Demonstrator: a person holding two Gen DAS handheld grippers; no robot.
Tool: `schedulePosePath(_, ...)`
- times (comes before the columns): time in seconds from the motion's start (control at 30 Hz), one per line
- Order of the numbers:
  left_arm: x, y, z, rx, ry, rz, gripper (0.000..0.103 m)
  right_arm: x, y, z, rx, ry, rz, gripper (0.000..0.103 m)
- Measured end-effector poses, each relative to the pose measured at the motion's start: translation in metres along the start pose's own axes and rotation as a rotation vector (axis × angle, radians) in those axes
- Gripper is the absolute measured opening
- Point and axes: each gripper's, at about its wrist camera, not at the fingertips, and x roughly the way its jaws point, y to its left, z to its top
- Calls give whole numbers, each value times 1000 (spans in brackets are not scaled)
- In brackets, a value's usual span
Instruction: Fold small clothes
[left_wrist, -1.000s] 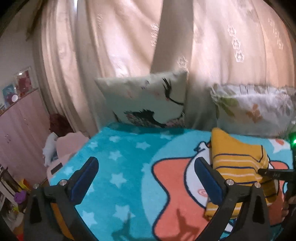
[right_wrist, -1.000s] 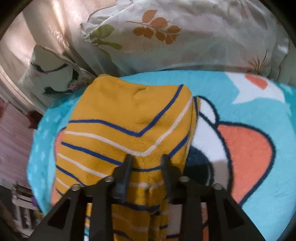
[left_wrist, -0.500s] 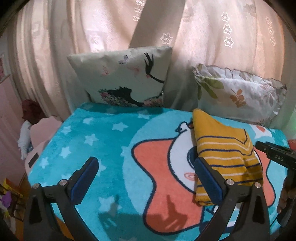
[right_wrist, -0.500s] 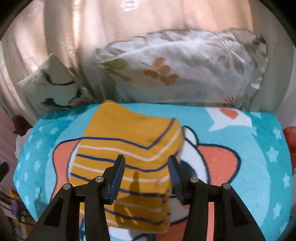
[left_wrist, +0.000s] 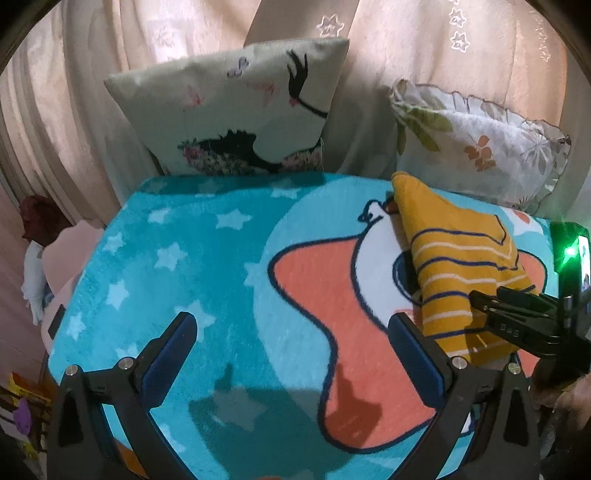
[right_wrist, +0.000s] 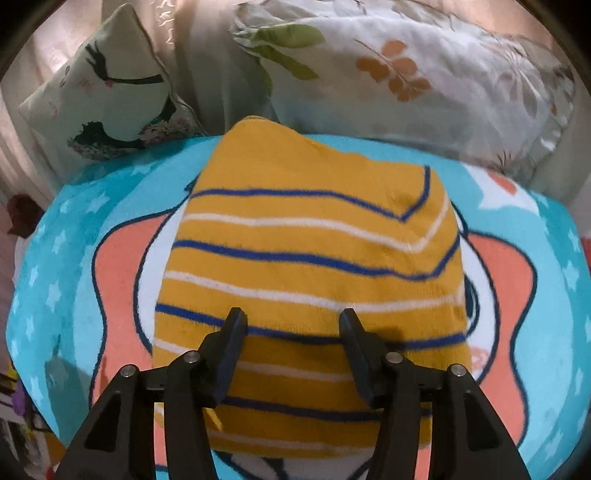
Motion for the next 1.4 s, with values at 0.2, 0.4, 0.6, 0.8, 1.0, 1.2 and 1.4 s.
schedulePosePath(0.2, 14, 11, 2, -22, 52, -55, 103, -27, -7, 9, 59, -36, 27, 59)
schedulePosePath(0.4, 24, 18, -1, -28, 92, -86, 103, -25, -1, 39, 82, -105, 0, 59)
schedulePosePath(0.6, 31, 28, -4, -42, 116, -92, 103, 21, 1, 41, 71, -16, -73, 66)
schedulePosePath(0.8, 40, 34, -4, -62, 146, -107, 103, -2, -5, 31, 111, -56, -57, 66)
schedulePosePath(1.0, 45, 25, -1, -31, 156, -135, 103, -5, -13, 0, 157, -24, -58, 66)
schedulePosePath(1.2, 51, 12, -1, 19, 177, -177, 103, -14, -14, -18, 159, -7, -92, 66)
schedulePosePath(1.4, 59, 2, -7, 46, 198, -224, 103, -50, -17, -22, 204, -94, -108, 66)
